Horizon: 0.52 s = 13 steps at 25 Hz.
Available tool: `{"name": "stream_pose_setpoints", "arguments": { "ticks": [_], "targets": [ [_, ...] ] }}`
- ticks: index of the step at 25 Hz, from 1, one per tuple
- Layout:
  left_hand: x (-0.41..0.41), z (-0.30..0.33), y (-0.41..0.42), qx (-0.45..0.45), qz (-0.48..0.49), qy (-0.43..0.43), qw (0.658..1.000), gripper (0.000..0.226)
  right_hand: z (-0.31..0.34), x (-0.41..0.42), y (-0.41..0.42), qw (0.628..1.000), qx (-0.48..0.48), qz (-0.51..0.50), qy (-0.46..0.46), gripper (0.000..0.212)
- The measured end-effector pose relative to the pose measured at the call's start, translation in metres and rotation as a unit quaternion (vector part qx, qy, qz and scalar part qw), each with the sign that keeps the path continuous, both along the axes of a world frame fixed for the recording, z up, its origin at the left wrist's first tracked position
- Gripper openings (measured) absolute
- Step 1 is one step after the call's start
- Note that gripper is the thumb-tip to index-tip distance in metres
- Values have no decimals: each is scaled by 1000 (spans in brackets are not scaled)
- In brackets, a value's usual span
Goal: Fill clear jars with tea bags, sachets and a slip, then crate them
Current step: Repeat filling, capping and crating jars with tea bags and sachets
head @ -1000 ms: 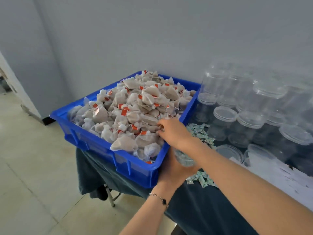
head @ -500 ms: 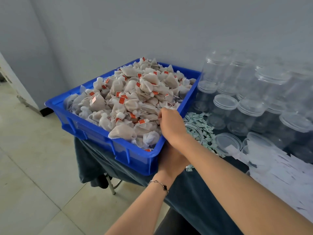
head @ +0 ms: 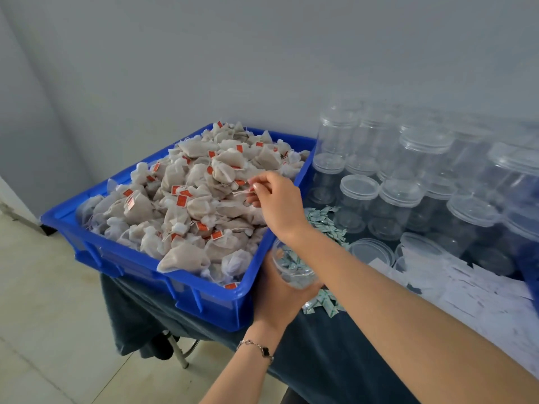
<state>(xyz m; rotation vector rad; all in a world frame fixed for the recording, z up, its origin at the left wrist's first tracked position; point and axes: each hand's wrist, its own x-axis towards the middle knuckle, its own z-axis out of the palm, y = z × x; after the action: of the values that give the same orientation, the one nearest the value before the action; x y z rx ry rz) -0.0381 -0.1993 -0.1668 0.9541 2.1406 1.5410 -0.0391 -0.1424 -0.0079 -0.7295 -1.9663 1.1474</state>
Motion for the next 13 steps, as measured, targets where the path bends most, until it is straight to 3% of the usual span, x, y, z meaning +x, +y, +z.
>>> {"name": "stream_pose_setpoints", "arguments": {
  "ticks": [5,9,11,13],
  "targets": [
    [-1,-1,1,27,-7,-10,1000,100,42,24,0,995,41,33,81,16],
    [5,6,-2,72,-24,-2,997,99,54,49,-1,993,78,46,81,16],
    [5,10,-2,67,-19,-6,998,95,46,60,-2,993,110,41,1,17],
    [6,10,-3,67,-19,-8,998,94,31,68,0,973,143,48,-174,18]
  ]
}}
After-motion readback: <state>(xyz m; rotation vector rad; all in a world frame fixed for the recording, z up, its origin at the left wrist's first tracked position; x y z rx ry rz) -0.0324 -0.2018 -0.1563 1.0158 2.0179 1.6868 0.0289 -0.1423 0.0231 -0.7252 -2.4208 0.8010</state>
